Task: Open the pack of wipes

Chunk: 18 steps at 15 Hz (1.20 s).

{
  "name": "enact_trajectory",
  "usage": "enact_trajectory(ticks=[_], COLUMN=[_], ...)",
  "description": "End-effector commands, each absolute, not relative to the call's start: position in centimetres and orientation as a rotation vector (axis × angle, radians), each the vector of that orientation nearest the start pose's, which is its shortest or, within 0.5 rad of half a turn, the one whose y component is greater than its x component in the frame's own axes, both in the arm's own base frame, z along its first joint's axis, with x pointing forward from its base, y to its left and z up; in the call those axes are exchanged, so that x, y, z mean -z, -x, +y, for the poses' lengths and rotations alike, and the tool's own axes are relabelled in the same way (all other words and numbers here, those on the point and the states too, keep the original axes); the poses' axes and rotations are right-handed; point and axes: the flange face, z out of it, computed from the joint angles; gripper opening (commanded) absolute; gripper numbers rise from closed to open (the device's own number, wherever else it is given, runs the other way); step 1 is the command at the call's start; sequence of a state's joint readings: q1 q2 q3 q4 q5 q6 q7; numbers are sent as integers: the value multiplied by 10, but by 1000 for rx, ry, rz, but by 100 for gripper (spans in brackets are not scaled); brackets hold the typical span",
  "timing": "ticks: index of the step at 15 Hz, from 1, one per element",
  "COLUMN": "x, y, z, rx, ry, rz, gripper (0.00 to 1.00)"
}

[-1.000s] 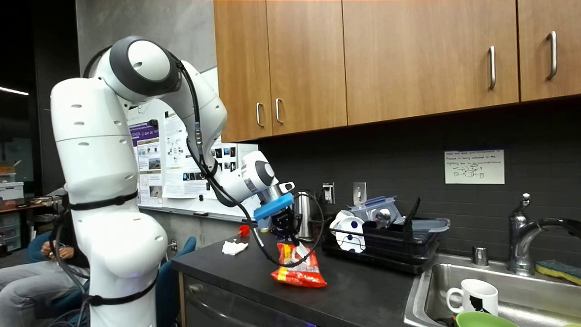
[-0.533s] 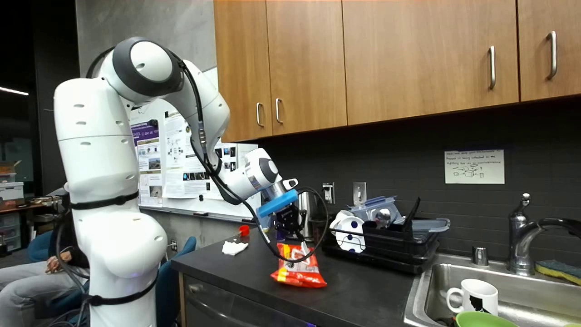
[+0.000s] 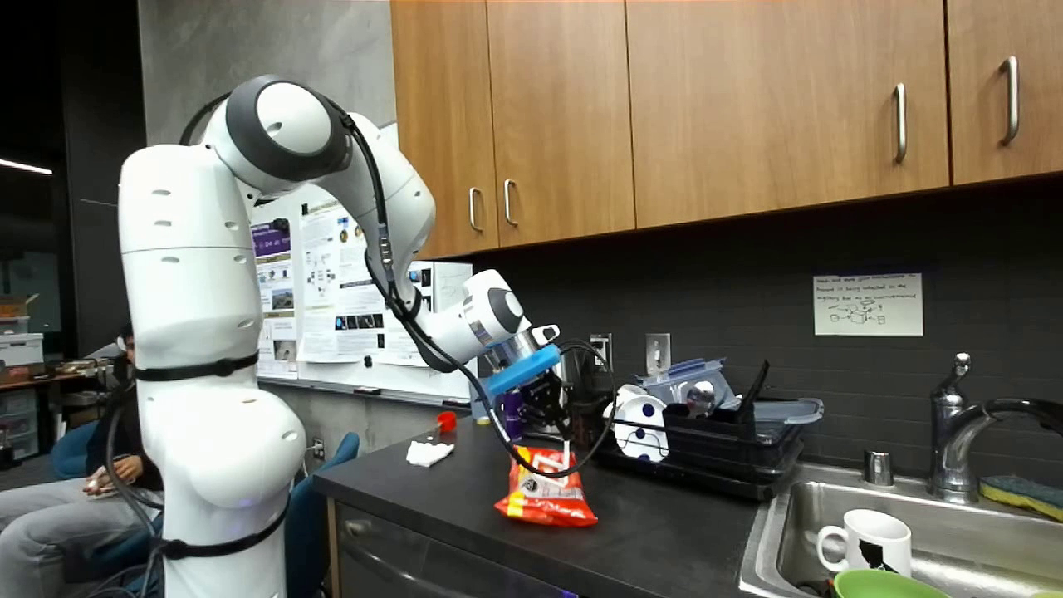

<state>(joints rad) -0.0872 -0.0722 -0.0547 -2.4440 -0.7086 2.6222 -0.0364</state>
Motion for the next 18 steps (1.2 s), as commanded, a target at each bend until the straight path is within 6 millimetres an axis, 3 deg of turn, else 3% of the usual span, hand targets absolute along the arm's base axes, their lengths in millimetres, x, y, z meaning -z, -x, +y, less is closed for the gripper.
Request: enact_trajectory(ticks=[1, 6, 18], x=[-342, -336, -298], y=[-508, -519, -529], z=[-68, -77, -84], rx=[345, 310, 180], ry=[3455, 3458, 3445], rz=[-861, -862, -850], gripper=[1, 1, 1])
